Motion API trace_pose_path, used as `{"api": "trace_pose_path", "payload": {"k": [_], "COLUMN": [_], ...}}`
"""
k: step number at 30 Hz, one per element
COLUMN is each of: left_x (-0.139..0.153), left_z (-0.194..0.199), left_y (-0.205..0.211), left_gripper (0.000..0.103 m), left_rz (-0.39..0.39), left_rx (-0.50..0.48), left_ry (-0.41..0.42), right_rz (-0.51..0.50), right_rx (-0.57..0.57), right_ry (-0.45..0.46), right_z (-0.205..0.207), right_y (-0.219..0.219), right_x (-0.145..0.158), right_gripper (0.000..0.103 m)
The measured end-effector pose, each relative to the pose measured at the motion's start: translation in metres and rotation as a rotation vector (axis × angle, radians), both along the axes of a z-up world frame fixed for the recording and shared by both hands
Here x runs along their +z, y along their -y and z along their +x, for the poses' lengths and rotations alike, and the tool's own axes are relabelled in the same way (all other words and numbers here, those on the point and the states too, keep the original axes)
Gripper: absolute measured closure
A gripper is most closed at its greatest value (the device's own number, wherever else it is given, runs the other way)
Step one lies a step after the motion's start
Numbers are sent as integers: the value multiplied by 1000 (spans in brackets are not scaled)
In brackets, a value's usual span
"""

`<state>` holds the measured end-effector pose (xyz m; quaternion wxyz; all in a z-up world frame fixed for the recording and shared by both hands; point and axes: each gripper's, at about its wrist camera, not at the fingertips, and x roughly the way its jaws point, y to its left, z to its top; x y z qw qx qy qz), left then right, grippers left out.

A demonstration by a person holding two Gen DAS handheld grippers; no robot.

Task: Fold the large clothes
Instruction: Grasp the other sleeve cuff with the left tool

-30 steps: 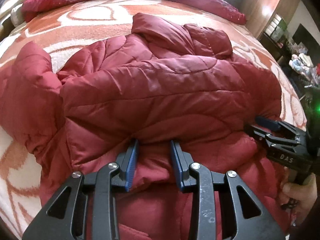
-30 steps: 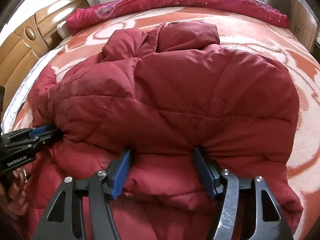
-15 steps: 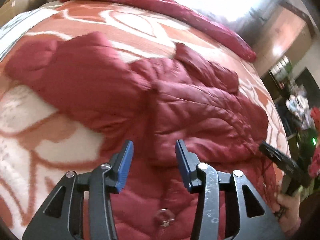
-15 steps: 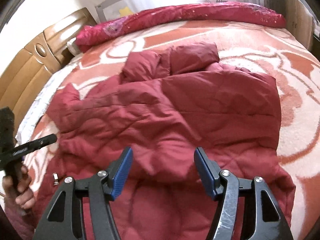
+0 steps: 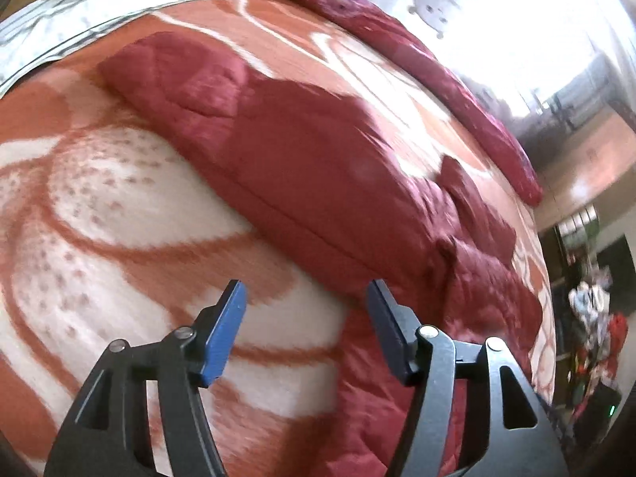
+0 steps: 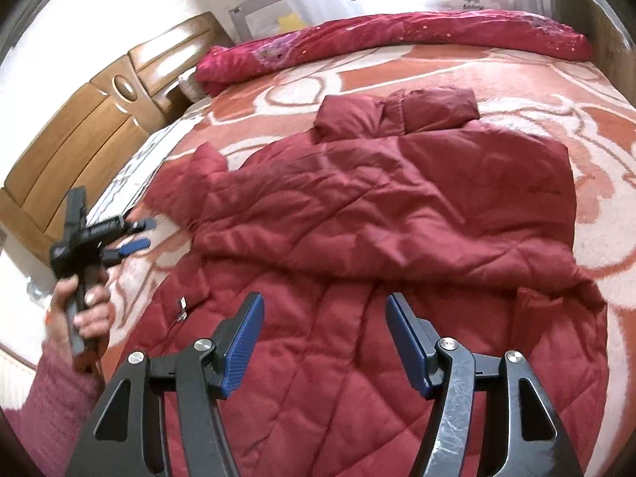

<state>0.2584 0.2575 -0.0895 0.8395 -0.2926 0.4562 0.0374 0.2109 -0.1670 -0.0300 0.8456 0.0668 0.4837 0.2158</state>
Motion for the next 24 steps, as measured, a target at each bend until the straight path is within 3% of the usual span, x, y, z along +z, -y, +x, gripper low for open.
{"api": "trace_pose_path", "payload": {"k": [11, 19, 24], "left_x": [-17, -45, -66], "left_z": [37, 58, 74], "left_y": [-79, -117, -142], "left_gripper": [33, 33, 32], "left_rz": [-8, -81, -190], "left_rx": [149, 223, 287], "left_ry": [13, 7, 19], "right_rz": [15, 51, 60], "right_rx": [22, 33, 50], "right_ry": [-36, -39, -35], "right_z": [-27, -25, -28], "right_y": [-5, -11, -17], "right_x": [2, 12, 17], "right_gripper": [38, 38, 38]}}
